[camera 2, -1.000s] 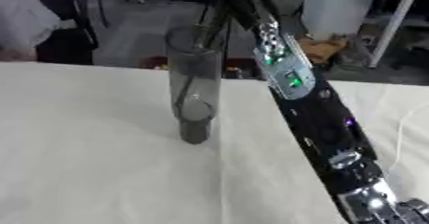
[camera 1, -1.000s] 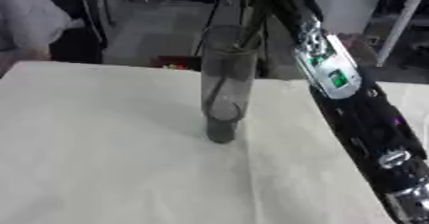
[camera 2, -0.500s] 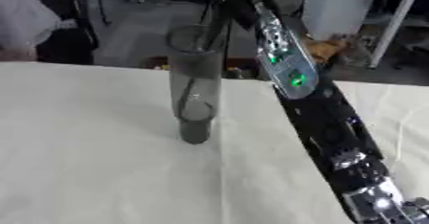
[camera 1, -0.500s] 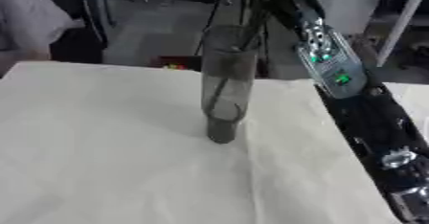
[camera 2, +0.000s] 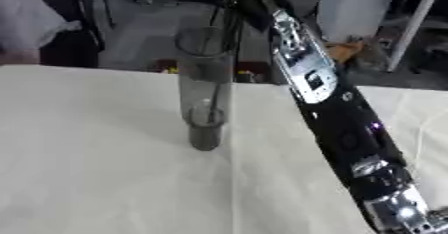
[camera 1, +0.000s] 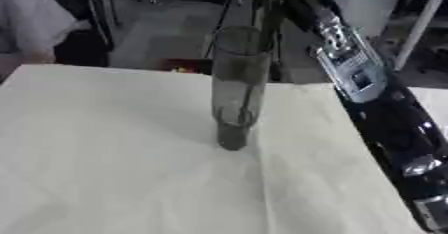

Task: Arrange flowers into the vase.

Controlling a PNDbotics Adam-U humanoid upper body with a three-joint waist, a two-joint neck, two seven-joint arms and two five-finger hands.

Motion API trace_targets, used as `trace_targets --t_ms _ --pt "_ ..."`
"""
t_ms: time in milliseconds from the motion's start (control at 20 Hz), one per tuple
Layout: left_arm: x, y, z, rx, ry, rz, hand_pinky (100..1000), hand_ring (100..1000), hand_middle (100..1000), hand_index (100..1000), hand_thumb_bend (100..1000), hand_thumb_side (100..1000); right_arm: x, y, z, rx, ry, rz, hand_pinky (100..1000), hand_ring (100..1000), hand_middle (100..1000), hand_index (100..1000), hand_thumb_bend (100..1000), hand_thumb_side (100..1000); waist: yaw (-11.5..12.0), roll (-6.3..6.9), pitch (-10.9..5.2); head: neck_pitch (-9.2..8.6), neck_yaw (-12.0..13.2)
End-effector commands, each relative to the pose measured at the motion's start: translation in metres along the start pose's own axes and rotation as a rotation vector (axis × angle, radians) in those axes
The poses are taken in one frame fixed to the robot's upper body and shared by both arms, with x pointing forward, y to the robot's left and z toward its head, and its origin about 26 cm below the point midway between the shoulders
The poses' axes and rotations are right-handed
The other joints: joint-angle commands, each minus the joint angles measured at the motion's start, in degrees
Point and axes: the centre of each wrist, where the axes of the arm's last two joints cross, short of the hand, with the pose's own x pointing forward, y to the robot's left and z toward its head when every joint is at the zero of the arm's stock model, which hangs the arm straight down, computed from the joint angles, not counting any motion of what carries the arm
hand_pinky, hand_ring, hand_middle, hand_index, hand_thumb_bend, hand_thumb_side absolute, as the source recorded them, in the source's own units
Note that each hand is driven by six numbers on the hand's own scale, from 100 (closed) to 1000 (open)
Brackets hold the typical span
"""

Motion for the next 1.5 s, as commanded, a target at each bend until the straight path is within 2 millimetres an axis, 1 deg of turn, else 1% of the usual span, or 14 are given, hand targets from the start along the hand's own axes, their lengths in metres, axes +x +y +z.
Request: trace_targets --t_ms 50,550,900,1100,1350,1450,1500 --pt "0.004 0.002 -0.004 -0.005 -0.019 -0.007 452 603 750 818 100 1000 0.006 -0.024 -0.001 -0.002 -0.031 0.059 852 1000 570 548 319 1000 -0.12 0.31 -1.53 -0.80 0.14" --pt "0.004 0.002 -0.004 -0.006 -0.018 -0.007 452 604 750 818 100 1000 0.002 -0.028 0.005 0.063 -0.043 0.104 872 1000 620 619 340 1000 -0.62 0.57 -1.71 -0.85 0.42" --pt "0.004 0.002 -0.005 -0.007 -0.019 -0.005 452 604 750 818 100 1000 -0.002 -0.032 0.007 0.112 -0.032 0.139 918 1000 703 699 359 1000 -0.90 0.62 -1.75 -0.89 0.60" --pt "0.005 0.002 -0.005 -0.008 -0.018 -0.004 452 604 750 818 100 1000 -0.004 -0.034 0.009 0.155 -0.034 0.167 942 1000 754 759 400 1000 -1.00 0.61 -1.81 -1.00 0.71" --pt "0.004 0.002 -0.004 -0.006 -0.016 -0.004 451 604 749 817 100 1000 -0.006 -0.036 0.010 0.195 -0.031 0.186 954 1000 772 788 422 1000 -1.06 0.59 -1.91 -1.06 0.77" --pt "0.004 0.002 -0.004 -0.005 -0.014 -0.004 451 604 749 817 100 1000 -0.005 -0.034 0.008 0.208 -0.031 0.188 959 1000 779 803 442 1000 -1.07 0.60 -1.92 -1.06 0.80" --pt "0.004 0.002 -0.004 -0.005 -0.013 -0.004 451 604 749 817 100 1000 -0.005 -0.033 0.007 0.214 -0.031 0.189 963 1000 783 817 470 1000 -1.07 0.61 -1.93 -1.07 0.83"
